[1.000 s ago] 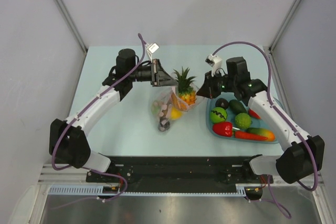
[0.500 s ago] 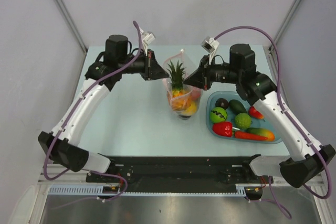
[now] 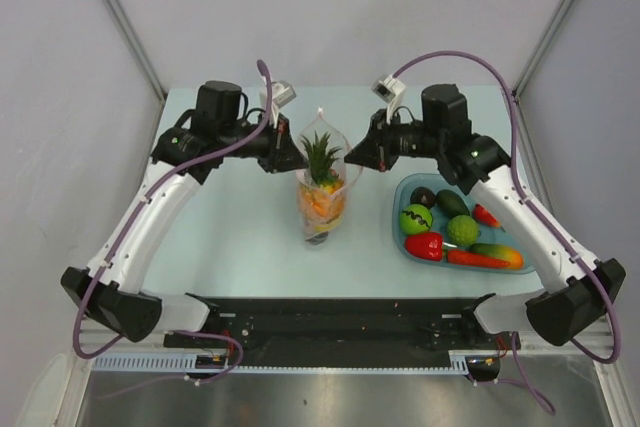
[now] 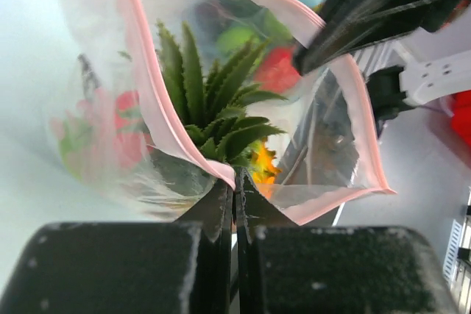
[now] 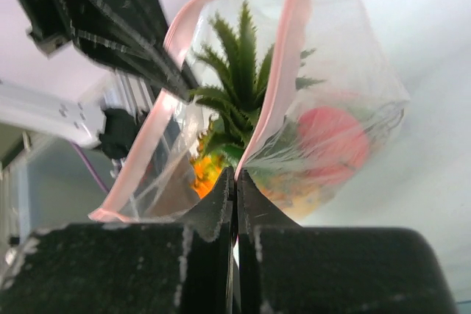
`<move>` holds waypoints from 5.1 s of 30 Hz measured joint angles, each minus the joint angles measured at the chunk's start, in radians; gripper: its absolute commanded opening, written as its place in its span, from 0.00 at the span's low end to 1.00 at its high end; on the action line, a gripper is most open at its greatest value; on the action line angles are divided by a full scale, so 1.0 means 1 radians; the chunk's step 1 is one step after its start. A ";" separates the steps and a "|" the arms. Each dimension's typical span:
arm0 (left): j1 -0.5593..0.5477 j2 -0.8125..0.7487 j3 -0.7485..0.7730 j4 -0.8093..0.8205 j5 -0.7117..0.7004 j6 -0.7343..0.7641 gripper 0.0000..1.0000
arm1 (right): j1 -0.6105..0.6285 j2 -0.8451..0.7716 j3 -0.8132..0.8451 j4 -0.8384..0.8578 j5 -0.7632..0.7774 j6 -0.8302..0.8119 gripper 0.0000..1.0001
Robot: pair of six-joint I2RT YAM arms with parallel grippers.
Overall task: Place the food in the zip-top bag and seal the zipper
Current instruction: Adjust the zipper food storage bag at the center of the board.
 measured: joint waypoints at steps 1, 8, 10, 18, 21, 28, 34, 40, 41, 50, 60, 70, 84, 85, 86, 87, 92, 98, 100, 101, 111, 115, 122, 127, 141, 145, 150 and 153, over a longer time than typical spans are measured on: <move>-0.001 -0.013 -0.026 0.000 -0.010 0.008 0.00 | 0.011 -0.007 -0.022 0.015 0.002 -0.011 0.00; 0.001 0.086 -0.019 -0.081 -0.022 0.030 0.09 | 0.017 0.018 -0.072 -0.027 -0.026 -0.048 0.00; 0.000 0.033 -0.041 -0.029 -0.024 0.022 0.00 | 0.017 0.008 -0.063 -0.021 -0.032 -0.050 0.00; 0.040 0.011 -0.087 -0.039 0.088 0.013 0.00 | 0.004 0.066 -0.031 -0.029 -0.097 -0.093 0.00; 0.074 -0.003 -0.087 0.003 0.118 -0.022 0.00 | -0.005 0.060 -0.005 -0.032 -0.127 -0.080 0.00; 0.070 -0.009 -0.039 -0.057 0.165 -0.044 0.00 | -0.003 0.075 0.056 -0.060 -0.130 -0.110 0.00; 0.068 -0.017 -0.053 0.010 0.142 -0.064 0.00 | -0.011 0.126 0.101 -0.089 -0.149 -0.105 0.00; 0.061 -0.030 -0.113 -0.026 0.169 -0.002 0.01 | 0.027 0.188 0.145 -0.164 -0.164 -0.227 0.00; 0.061 -0.023 -0.115 -0.020 0.181 0.000 0.05 | 0.027 0.195 0.151 -0.169 -0.169 -0.234 0.00; -0.189 -0.207 -0.169 0.136 0.121 0.059 0.43 | 0.005 0.211 0.212 -0.132 -0.244 -0.360 0.00; 0.111 -0.317 -0.309 0.267 0.176 0.091 0.80 | 0.048 0.361 0.332 -0.368 -0.306 -0.879 0.00; 0.471 -0.494 -0.421 0.176 0.269 0.415 0.80 | 0.135 0.349 0.332 -0.433 -0.294 -1.152 0.00; 0.484 -0.469 -0.708 0.560 0.498 0.449 0.65 | 0.185 0.349 0.422 -0.505 -0.293 -1.374 0.00; 0.472 -0.478 -0.708 0.563 0.502 0.452 0.62 | 0.186 0.349 0.424 -0.505 -0.293 -1.382 0.00; 0.437 -0.487 -0.708 0.562 0.507 0.452 0.59 | 0.186 0.349 0.426 -0.506 -0.292 -1.389 0.00; 0.401 -0.505 -0.708 0.558 0.513 0.457 0.55 | 0.185 0.349 0.430 -0.507 -0.292 -1.394 0.00; 0.320 -0.570 -0.707 0.534 0.538 0.460 0.54 | 0.177 0.349 0.436 -0.508 -0.291 -1.399 0.00; 0.317 -0.569 -0.675 0.322 0.544 0.620 0.72 | 0.167 0.349 0.436 -0.509 -0.290 -1.398 0.00; 0.317 -0.569 -0.674 0.266 0.541 0.649 0.77 | 0.165 0.349 0.436 -0.509 -0.290 -1.398 0.00; 0.317 -0.573 -0.674 0.253 0.541 0.650 0.78 | 0.165 0.349 0.436 -0.509 -0.290 -1.398 0.00; 0.256 -0.646 -0.712 0.419 0.481 0.490 0.47 | 0.173 0.349 0.426 -0.501 -0.290 -1.390 0.00; 0.218 -0.634 -0.719 0.478 0.454 0.452 0.49 | 0.179 0.348 0.408 -0.487 -0.290 -1.390 0.00; 0.194 -0.631 -0.739 0.537 0.419 0.398 0.29 | 0.181 0.341 0.387 -0.467 -0.277 -1.363 0.00; 0.180 -0.617 -0.740 0.537 0.410 0.386 0.00 | 0.181 0.322 0.362 -0.452 -0.264 -1.345 0.31; 0.180 -0.538 -0.637 0.453 0.355 0.345 0.00 | 0.203 0.182 0.363 -0.312 -0.172 -1.085 0.89; 0.180 -0.526 -0.633 0.447 0.335 0.343 0.00 | 0.247 0.170 0.378 -0.249 -0.190 -0.977 0.76; 0.179 -0.524 -0.623 0.437 0.325 0.337 0.00 | 0.297 0.200 0.380 -0.223 -0.206 -0.909 0.61; 0.179 -0.524 -0.615 0.426 0.319 0.338 0.00 | 0.310 0.237 0.385 -0.223 -0.214 -0.895 0.58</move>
